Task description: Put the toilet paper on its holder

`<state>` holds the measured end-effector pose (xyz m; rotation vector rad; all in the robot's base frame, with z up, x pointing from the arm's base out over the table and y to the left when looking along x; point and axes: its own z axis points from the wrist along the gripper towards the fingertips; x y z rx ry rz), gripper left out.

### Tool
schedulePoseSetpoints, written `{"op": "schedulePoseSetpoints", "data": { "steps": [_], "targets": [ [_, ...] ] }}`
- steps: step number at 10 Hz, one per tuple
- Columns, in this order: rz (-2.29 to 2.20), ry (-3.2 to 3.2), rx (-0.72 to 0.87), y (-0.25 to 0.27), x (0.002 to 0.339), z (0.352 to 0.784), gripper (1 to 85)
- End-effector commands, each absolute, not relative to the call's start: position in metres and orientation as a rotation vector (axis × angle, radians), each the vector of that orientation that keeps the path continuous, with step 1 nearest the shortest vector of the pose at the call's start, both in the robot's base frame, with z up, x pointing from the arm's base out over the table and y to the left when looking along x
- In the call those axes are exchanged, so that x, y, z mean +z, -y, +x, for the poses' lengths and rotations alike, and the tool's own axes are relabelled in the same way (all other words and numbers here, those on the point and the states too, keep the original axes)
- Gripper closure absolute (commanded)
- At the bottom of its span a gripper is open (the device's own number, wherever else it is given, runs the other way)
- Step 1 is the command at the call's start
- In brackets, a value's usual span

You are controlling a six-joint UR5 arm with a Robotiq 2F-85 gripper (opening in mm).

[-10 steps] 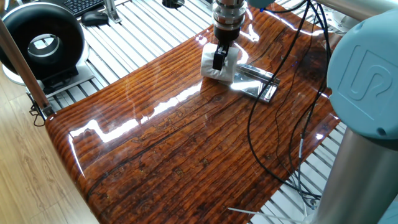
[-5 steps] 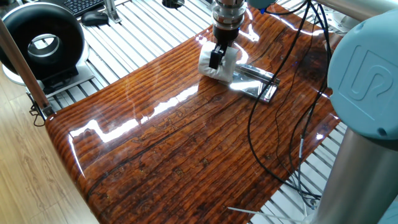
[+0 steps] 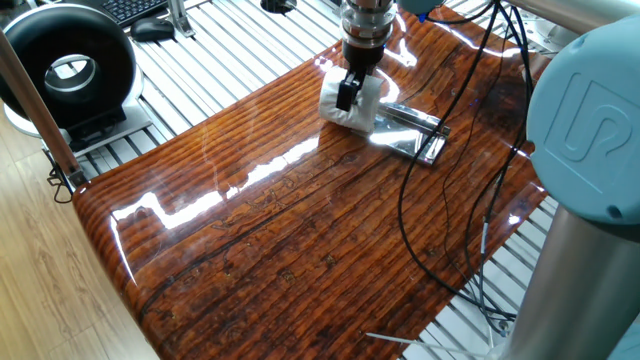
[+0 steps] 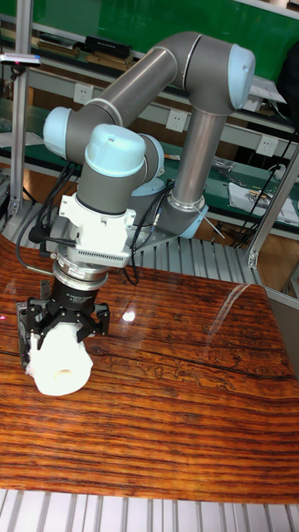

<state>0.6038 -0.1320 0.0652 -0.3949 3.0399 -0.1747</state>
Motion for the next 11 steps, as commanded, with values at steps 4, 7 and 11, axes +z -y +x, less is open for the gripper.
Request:
{"op": "schedulePoseSetpoints", "data": {
  "steps": [4,7,11],
  "targets": [
    [-0.456,-3.031,-0.215,0.146,0.069,0.608,84.7],
    [-0.450,-3.044,-0.231,0.151,0.071,0.603,84.7],
    [-0.425,-3.054,-0.237,0.153,0.071,0.599,84.7]
  ]
}}
